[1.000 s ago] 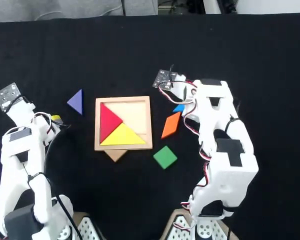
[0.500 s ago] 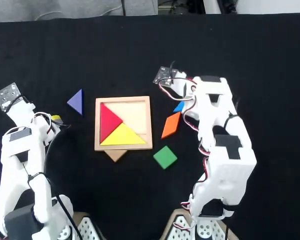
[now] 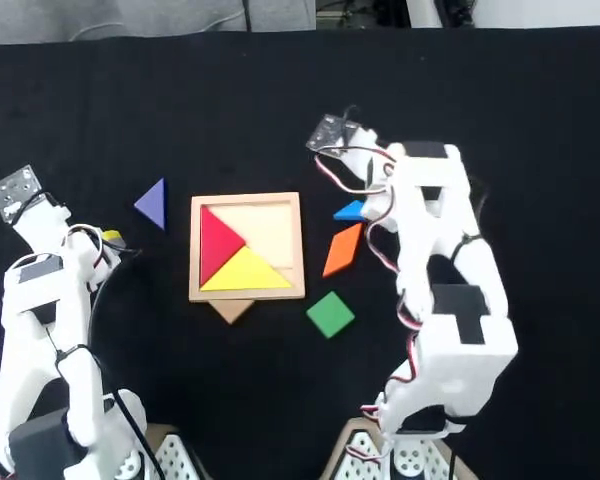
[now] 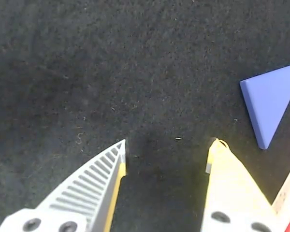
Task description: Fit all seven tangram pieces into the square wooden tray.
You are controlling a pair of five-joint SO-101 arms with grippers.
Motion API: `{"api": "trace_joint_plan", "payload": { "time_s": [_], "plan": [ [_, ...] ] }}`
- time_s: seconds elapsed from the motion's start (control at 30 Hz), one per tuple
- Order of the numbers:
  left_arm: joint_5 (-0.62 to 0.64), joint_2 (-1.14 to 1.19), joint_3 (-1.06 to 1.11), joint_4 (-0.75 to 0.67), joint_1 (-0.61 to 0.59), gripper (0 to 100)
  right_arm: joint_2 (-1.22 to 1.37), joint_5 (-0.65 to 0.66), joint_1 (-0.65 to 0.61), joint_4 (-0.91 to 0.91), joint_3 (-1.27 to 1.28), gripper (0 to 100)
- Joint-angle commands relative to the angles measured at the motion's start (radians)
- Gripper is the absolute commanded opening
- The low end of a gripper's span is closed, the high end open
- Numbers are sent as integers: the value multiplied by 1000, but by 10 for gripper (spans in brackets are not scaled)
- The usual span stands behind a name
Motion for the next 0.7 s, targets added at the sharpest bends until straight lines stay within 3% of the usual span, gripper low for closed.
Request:
{"api": "trace_joint_plan", "payload": {
  "time_s": [0.0,0.17,0.33,0.53,0.67],
  "plan": [
    [9,-14,-4,-20,15,267,-65,-72,-55,-18,-51,17],
    [-34,-14,1,-20,24,267,-59,-133,-72,-87,-58,17],
    [-37,-14,1,-20,24,267,-51,-135,17,-84,-33,32],
    [-37,-14,-2,-20,25,267,1,-133,25,-124,31,240],
    [-38,-14,-1,-20,25,267,59,-126,0,-141,28,191]
  ]
}}
